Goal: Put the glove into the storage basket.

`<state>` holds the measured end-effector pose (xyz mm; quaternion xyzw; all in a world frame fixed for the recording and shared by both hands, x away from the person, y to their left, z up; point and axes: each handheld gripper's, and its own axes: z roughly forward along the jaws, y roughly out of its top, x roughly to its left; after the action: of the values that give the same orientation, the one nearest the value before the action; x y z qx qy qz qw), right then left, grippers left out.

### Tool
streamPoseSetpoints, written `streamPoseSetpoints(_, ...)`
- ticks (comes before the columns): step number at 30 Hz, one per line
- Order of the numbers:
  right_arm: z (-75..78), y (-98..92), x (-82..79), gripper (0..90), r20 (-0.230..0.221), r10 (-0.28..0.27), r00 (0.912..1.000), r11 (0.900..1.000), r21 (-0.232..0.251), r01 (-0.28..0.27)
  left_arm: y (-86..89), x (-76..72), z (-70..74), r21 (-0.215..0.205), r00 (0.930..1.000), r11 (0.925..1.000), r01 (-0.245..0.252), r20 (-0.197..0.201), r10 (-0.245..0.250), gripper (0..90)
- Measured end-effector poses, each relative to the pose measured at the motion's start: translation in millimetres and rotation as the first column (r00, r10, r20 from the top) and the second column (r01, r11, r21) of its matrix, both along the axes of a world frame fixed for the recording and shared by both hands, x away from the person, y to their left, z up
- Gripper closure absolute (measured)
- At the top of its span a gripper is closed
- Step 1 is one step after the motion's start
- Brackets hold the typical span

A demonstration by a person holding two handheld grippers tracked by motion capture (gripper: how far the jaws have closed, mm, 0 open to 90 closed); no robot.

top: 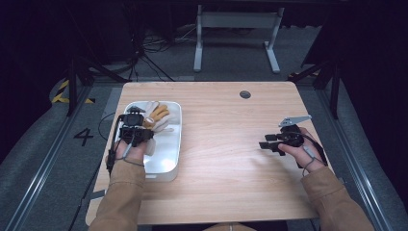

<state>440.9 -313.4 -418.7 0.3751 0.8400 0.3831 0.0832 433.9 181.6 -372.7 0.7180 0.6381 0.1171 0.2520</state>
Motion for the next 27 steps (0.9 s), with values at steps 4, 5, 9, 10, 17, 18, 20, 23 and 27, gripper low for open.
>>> streamPoseSetpoints(4,-0.5,-0.5,-0.7,49.4,-0.001,-0.003,1.0,1.0,0.0,0.003,-1.4,2.7,-6.8,0.01,0.9997,0.9999,-0.011,-0.02,0.011,68.4)
streamPoseSetpoints(5,-0.9,-0.1,-0.9,49.4,-0.001,0.001,1.0,1.0,-0.004,-0.001,-1.0,3.9,-8.7,0.009,0.9995,0.9998,-0.018,-0.025,0.018,68.4)
streamPoseSetpoints(9,-1.6,1.7,-1.5,49.2,-0.003,0.007,1.0,1.0,-0.004,-0.007,0.2,5.7,-12.9,0.008,0.9987,0.9995,-0.032,-0.04,0.032,68.2)
streamPoseSetpoints(10,-1.6,1.8,-1.4,49.1,-0.004,0.009,0.9999,1.0,-0.004,-0.009,0.5,6.2,-15.0,0.007,0.9983,0.9993,-0.037,-0.044,0.037,68.2)
streamPoseSetpoints(17,-1.9,2.1,-1.6,49.0,-0.006,0.007,1.0,1.0,-0.003,-0.007,2.5,9.9,-24.6,0.004,0.9952,0.9987,-0.05,-0.084,0.05,67.7)
streamPoseSetpoints(18,-2.0,2.0,-1.6,49.0,-0.006,0.009,0.9999,1.0,-0.004,-0.009,2.6,10.3,-25.9,0.003,0.9948,0.9988,-0.048,-0.089,0.048,67.7)
streamPoseSetpoints(20,-2.2,2.0,-1.5,49.0,-0.007,0.008,0.9999,1.0,-0.005,-0.008,2.3,11.6,-29.0,0.0,0.9934,0.999,-0.044,-0.106,0.044,67.5)
streamPoseSetpoints(23,-2.6,2.1,-1.4,48.9,-0.007,0.01,0.9999,1.0,-0.006,-0.01,0.7,12.3,-33.2,0.003,0.9917,0.9994,-0.033,-0.124,0.033,67.1)
streamPoseSetpoints(27,-3.0,2.2,-1.4,48.9,-0.006,0.01,0.9999,1.0,-0.007,-0.01,0.3,13.0,-35.2,0.005,0.9896,0.9994,-0.034,-0.14,0.034,67.0)
